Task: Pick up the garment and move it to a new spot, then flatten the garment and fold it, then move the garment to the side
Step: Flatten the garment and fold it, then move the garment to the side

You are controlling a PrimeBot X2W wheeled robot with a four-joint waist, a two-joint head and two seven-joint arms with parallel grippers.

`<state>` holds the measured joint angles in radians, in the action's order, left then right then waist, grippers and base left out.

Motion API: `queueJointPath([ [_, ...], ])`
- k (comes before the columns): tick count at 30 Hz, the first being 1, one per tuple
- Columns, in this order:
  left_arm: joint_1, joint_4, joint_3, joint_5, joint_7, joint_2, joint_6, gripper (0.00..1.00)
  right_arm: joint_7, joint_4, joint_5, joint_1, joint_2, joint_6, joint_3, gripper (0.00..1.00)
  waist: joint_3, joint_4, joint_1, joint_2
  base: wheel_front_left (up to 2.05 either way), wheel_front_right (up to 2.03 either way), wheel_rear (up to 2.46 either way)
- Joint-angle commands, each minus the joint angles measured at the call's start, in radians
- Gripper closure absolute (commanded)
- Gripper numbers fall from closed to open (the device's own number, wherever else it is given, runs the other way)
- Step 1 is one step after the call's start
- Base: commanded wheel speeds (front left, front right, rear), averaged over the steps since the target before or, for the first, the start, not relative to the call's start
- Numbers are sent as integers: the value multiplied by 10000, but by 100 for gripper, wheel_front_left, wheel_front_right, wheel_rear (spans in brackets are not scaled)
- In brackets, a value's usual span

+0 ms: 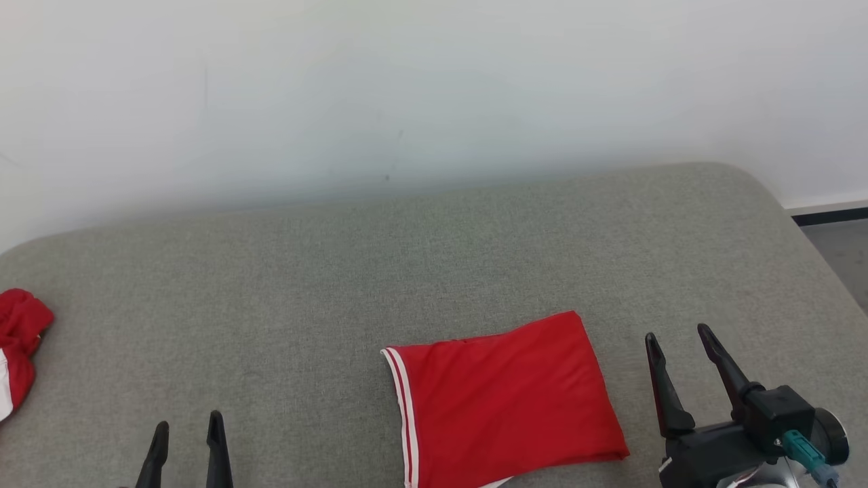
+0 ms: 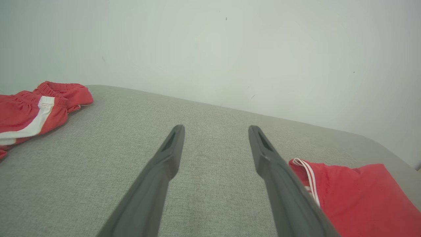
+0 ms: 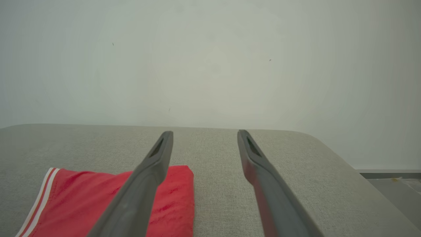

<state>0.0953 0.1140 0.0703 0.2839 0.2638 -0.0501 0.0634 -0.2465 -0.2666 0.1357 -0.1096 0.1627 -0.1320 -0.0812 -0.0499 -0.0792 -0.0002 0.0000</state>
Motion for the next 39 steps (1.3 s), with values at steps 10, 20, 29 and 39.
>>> queueJointPath([
  [10, 359, 203, -55, -315, 7, -4, 118, 0, 148, -515, 400, 315, 319, 26, -234, 0, -496, 73, 2, 0, 0, 0, 0],
  [20, 19, 513, -57, -462, 7, -4, 243, 0, 80, -769, 486, 239, 254, 26, -401, 0, -640, 126, 2, 0, 0, 0, 0],
  [29, -45, 553, -96, -550, 7, -4, 294, 0, 83, -954, 542, 229, 138, 26, -396, 0, -570, 164, 2, 0, 0, 0, 0],
  [39, 41, 429, -370, -397, 7, -4, 108, 0, 640, -1323, 507, -186, 193, 26, -260, 0, -338, 359, 2, 0, 0, 0, 0],
])
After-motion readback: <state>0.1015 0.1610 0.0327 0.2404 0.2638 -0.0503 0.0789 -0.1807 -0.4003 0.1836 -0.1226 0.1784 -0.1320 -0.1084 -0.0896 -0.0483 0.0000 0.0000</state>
